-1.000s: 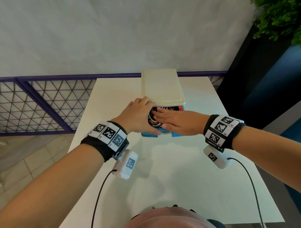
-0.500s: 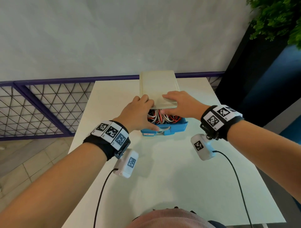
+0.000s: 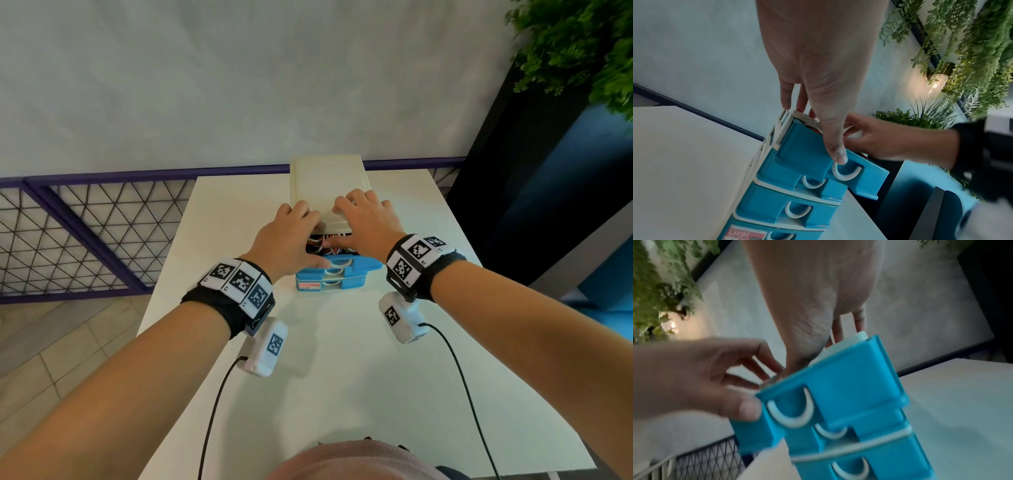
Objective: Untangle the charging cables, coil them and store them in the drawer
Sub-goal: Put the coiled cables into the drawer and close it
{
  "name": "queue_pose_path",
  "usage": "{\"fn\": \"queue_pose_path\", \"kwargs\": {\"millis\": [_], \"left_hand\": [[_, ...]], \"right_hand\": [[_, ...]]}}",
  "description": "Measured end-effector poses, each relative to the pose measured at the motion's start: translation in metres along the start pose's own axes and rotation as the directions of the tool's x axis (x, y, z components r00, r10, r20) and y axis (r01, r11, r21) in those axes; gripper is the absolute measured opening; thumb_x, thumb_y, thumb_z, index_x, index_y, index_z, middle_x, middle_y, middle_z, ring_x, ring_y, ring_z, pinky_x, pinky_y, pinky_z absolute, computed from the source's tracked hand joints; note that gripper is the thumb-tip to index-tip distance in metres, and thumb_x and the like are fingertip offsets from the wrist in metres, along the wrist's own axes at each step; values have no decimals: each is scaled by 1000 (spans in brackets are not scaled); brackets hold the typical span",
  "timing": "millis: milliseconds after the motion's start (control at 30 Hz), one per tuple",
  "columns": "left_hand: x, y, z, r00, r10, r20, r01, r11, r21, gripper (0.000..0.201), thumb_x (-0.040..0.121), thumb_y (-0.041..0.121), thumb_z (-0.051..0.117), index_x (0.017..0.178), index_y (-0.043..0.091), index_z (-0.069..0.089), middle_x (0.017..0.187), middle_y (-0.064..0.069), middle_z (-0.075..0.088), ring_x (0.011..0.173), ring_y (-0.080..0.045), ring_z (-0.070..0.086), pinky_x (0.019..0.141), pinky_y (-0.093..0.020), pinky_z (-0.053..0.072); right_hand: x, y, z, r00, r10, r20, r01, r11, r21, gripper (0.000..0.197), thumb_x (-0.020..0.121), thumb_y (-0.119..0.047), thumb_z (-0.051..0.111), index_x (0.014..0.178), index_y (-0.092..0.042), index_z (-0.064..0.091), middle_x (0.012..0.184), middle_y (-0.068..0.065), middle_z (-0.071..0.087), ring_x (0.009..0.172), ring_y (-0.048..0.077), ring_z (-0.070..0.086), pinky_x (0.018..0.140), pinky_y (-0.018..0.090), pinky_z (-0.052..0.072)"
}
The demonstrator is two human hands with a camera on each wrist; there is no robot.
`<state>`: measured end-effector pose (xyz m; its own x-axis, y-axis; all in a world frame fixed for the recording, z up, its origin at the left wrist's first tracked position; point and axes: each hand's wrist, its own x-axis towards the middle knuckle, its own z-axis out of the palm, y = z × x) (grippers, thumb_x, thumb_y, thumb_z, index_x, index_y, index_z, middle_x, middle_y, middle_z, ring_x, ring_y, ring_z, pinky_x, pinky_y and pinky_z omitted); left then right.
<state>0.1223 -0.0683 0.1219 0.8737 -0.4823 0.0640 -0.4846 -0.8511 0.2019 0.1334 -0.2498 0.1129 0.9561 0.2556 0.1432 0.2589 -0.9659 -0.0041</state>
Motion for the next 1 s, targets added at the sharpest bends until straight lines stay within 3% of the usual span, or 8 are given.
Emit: {"fn": "queue_pose_path", "kwargs": {"millis": [133,233,333,500,667,800,900,1000], "left_hand": [[-1,1,0,1000,-1,12,0,999,40,65,68,59,71,115,21,48,114,2,41,105,-20,37,64,-32,37],[-1,2,2,1000,12,7,-12,998,64,66,69,59,71,115,19,47,114,0,41,104,-21,38,63,-32,36],[-1,1,2,1000,6,0,-6,998,58,65,68,59,72,113,19,47,113,1,41,104,-20,38,62,-31,36],[1,3,5,998,-8,-55,11,998,54,57,72,52,72,111,18,48,112,1,42,104,-22,39,61,-31,36],[4,-1,1,1000,4,-19,-4,1000,17,53,72,46,74,111,19,49,111,2,42,103,-20,38,62,-32,37],[3,-18,-12,994,64,92,-57,996,-69,47,77,27,74,119,20,53,116,0,45,105,-20,40,79,-40,46],[5,-22,-12,995,84,58,-78,992,-100,42,78,16,73,117,20,57,114,0,48,103,-20,42,81,-43,47],[7,-17,-4,997,65,-53,-69,993,-92,32,80,7,67,107,21,59,107,2,49,101,-19,44,67,-36,44]], "right_hand": [[13,22,-25,964,-91,251,44,981,187,64,80,-60,63,130,-23,53,130,7,50,119,28,46,99,41,37],[12,33,-33,940,-131,316,58,971,230,66,77,-54,70,132,-22,52,133,5,51,122,24,45,103,37,35],[3,27,-23,965,-104,242,62,982,176,73,73,-59,71,131,-22,48,129,2,47,116,22,41,97,39,40],[0,15,-7,998,-40,37,35,992,123,56,77,-51,70,120,-20,50,119,4,49,105,24,44,88,44,48],[7,21,-17,983,-67,168,39,986,162,60,77,-53,70,123,-20,51,119,4,48,101,21,39,91,38,41],[5,21,-24,959,-105,265,75,990,122,78,70,-63,71,130,-21,46,123,3,47,112,24,41,89,39,42],[0,15,-18,972,-117,206,114,993,27,74,71,-60,71,127,-19,44,123,2,47,111,23,42,79,35,41],[-3,10,-13,990,-91,107,92,996,-11,58,80,-49,68,123,-19,45,122,4,48,109,24,44,75,34,39]]}}
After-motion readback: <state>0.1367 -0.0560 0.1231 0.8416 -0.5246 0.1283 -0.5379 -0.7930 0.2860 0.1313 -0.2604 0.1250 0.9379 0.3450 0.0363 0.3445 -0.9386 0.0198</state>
